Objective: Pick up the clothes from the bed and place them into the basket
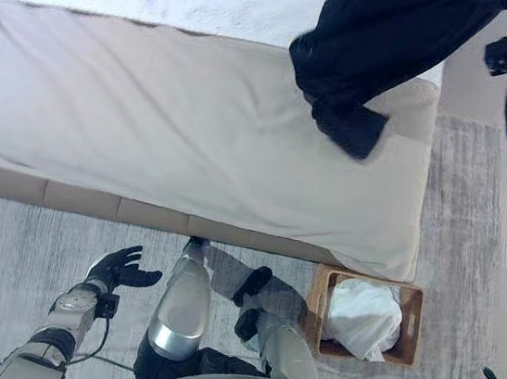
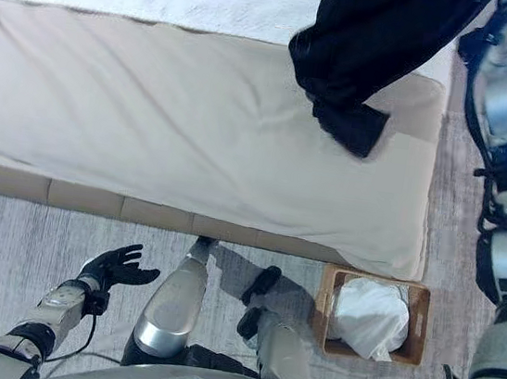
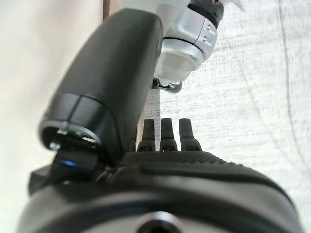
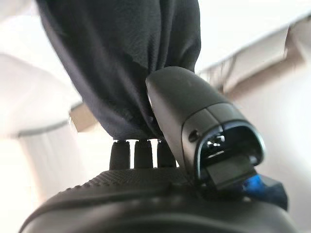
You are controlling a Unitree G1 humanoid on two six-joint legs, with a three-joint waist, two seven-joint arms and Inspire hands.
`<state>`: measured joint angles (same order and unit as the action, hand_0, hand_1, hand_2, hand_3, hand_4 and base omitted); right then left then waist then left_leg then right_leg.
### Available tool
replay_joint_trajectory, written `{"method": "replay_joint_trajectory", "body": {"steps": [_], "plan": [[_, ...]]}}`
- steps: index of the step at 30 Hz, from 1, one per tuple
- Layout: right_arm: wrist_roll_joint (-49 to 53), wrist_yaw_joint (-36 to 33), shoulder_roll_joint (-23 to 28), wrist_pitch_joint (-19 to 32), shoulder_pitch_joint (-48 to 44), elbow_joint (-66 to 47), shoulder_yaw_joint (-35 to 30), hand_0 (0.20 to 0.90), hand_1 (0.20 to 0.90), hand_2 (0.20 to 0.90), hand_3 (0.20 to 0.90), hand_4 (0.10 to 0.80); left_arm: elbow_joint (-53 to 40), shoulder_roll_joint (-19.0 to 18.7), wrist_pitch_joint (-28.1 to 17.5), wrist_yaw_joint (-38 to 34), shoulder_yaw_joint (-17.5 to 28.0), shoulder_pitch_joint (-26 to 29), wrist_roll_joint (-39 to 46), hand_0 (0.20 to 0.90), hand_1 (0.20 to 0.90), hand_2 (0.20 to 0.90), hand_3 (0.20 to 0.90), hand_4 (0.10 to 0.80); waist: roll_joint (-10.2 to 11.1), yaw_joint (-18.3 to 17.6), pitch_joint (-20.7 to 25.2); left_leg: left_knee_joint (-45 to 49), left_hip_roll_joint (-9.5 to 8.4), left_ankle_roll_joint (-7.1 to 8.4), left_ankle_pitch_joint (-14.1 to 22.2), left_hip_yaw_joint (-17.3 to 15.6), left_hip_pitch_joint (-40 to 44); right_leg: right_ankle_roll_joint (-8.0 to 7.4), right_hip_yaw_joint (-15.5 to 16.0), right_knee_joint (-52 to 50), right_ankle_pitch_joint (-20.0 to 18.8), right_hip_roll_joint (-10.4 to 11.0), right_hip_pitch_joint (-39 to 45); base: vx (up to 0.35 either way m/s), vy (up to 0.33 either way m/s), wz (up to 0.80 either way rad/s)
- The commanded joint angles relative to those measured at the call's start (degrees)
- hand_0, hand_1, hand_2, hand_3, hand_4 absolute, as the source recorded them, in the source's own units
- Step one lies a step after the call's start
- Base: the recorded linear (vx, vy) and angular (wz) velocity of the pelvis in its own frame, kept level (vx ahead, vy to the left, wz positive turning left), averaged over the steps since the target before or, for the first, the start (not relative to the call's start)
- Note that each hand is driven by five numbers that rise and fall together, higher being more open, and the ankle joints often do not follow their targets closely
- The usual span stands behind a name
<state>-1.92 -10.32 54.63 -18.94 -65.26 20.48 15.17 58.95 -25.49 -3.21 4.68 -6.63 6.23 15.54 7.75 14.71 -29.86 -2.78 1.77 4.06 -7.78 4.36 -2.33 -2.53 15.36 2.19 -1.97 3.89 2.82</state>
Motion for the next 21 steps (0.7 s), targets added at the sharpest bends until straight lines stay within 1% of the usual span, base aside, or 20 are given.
{"method": "replay_joint_trajectory", "body": {"steps": [1,2,3,6,8,10,12,14,15,17,21], "plan": [[-5.4,-7.1,7.7,4.8,6.5,-5.4,-2.5,0.3,0.3,0.3,0.2,0.1,5.5,2.1,-0.2,-0.1,-2.8,-3.5,-2.9,0.9,0.9,0.9,0.9,0.8,-0.4,-7.4,20.6,-2.2,-0.93,-3.29,5.8,-3.7,2.2,-0.61,-2.5,-4.2,4.6,-1.1,0.8,0.02,0.042,-0.46],[-5.4,-7.1,8.2,4.8,7.4,-6.3,-3.6,0.3,0.3,0.3,0.2,0.1,5.7,2.3,0.1,-0.1,-3.1,-3.2,-3.0,0.9,0.9,0.9,0.9,0.8,-0.7,-8.3,21.5,-2.2,-0.89,-3.37,5.9,-4.3,2.6,-0.61,-3.1,-4.1,4.4,-1.1,0.7,0.056,0.073,-0.48],[-5.3,-8.0,9.3,4.9,9.4,-7.9,-5.7,0.3,0.3,0.3,0.2,0.1,6.2,3.0,0.5,-0.2,-3.3,-2.5,-3.5,0.9,0.9,0.9,0.9,0.8,-1.4,-10.1,23.1,-2.2,-0.84,-3.49,6.6,-5.6,3.8,-0.62,-4.4,-4.1,4.3,-1.1,0.8,0.036,0.062,-0.53],[-3.9,-9.3,11.8,6.3,11.7,-8.7,-8.5,0.3,0.3,0.3,0.2,0.1,7.5,3.8,0.9,-0.3,-4.1,-1.4,-3.4,0.9,0.9,0.9,0.9,0.8,-2.2,-12.9,25.0,-2.2,-0.68,-3.48,7.8,-7.9,5.5,-0.71,-6.6,-3.3,4.0,-1.2,1.3,0.015,0.057,-0.52],[-3.3,-10.2,13.1,6.9,12.5,-8.6,-9.7,0.3,0.3,0.3,0.2,0.1,8.0,4.1,1.0,-0.4,-4.5,-1.1,-3.5,0.9,0.9,0.9,0.9,0.8,-2.4,-14.1,25.6,-2.2,-0.67,-3.48,8.3,-8.8,6.2,-0.81,-7.6,-2.8,3.7,-1.3,1.5,-0.013,0.021,-0.49],[-1.5,-11.6,15.2,7.1,14.6,-8.8,-12.1,0.3,0.3,0.3,0.2,0.1,8.4,4.3,1.4,0.2,-4.7,-0.8,-4.5,0.9,0.9,0.9,0.9,0.8,-2.7,-16.0,26.6,-2.2,-0.69,-3.6,9.2,-10.2,7.3,-1.02,-9.7,-1.8,3.0,-1.3,1.8,-0.018,0.005,-0.51],[0.6,-12.2,16.6,8.0,16.8,-8.6,-14.1,0.3,0.3,0.3,0.2,0.1,8.6,4.3,1.9,0.6,-4.9,-0.9,-4.4,0.9,0.9,0.9,0.9,0.8,-2.9,-17.4,27.1,-2.2,-0.52,-3.57,9.8,-11.5,8.0,-1.28,-10.4,-1.3,2.5,-1.2,1.7,-0.03,0.002,-0.35],[1.4,-12.5,17.1,8.6,18.4,-8.6,-15.5,0.3,0.3,0.3,0.2,0.1,8.7,4.2,1.9,0.8,-4.9,-1.1,-4.6,0.9,0.9,0.9,0.9,0.8,-2.9,-17.7,27.3,-2.2,-0.45,-3.59,10.0,-12.2,8.3,-1.35,-10.9,-1.1,2.3,-1.3,1.7,-0.035,-0.001,-0.38],[1.9,-11.9,17.6,9.2,20.7,-8.4,-17.5,0.3,0.3,0.3,0.2,0.1,8.9,4.3,2.3,1.2,-5.0,-1.3,-4.9,0.9,0.9,0.9,0.9,0.8,-3.1,-18.6,27.5,-2.2,-0.41,-3.61,10.3,-12.9,8.6,-1.43,-11.5,-0.7,1.9,-1.4,1.7,-0.054,-0.011,-0.44],[3.1,-10.4,18.0,9.3,22.6,-7.8,-18.8,0.3,0.3,0.3,0.2,0.1,9.0,4.2,2.2,1.9,-5.1,-1.6,-5.5,0.9,0.9,0.9,0.9,0.8,-3.2,-19.1,27.7,-2.2,-0.44,-3.67,10.6,-13.5,8.9,-1.56,-12.0,-0.2,1.6,-1.4,1.5,-0.053,-0.017,-0.39],[3.2,-4.1,17.6,8.3,24.6,-4.3,-18.2,0.3,0.3,0.3,0.2,0.1,9.1,4.3,2.8,2.5,-5.4,-1.6,-6.3,0.9,0.9,0.9,0.9,0.8,-3.1,-19.8,27.9,-2.2,-0.34,-3.59,10.8,-14.9,9.0,-1.84,-12.7,1.1,0.5,-1.3,1.3,-0.057,-0.021,-0.39]]}}
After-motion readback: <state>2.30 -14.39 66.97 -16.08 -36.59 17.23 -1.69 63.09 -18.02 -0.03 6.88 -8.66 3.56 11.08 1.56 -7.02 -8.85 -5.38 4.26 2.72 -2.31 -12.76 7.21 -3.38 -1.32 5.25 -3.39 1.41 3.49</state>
